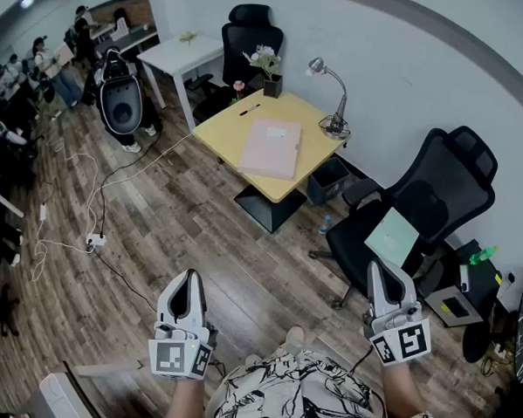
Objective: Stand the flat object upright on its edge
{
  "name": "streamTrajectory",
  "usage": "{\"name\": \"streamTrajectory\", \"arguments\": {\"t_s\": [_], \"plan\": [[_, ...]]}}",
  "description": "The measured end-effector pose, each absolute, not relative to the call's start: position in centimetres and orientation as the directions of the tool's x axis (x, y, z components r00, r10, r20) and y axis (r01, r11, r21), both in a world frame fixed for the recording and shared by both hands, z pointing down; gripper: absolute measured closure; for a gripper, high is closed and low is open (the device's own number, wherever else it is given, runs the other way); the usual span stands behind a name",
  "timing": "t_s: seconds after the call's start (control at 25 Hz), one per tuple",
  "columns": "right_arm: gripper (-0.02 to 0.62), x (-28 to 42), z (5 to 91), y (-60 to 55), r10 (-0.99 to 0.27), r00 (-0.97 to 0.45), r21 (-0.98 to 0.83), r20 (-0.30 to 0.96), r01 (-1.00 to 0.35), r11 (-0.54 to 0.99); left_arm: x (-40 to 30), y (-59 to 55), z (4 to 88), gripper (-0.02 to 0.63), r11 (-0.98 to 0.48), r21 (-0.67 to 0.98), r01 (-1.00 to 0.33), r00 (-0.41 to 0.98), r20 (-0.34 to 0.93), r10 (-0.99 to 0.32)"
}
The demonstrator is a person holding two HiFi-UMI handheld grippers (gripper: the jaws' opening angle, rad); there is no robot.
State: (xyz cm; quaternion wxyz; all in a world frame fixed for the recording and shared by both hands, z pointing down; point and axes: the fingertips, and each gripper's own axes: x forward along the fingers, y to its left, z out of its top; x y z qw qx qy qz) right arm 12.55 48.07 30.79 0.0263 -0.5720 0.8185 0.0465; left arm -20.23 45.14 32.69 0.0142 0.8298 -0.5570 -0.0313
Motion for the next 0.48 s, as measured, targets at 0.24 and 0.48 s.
{"name": "streamTrajectory", "arguments": {"t_s": [0.24, 0.48], "plan": [[0.584, 12.51, 30.78, 47.87, -0.93, -0.355, 0.049, -0.093, -0.935, 0.352, -19.49, 45.27, 32.49, 0.604, -0.413, 0.084, -0.907, 0.41, -0.051, -0.911], [0.584, 12.73, 30.44, 48.21, -0.921, -0.365, -0.009, -0.132, -0.929, 0.37, -19.44, 45.75, 32.2, 0.603, -0.421, 0.092, -0.902, 0.417, -0.06, -0.907]]}}
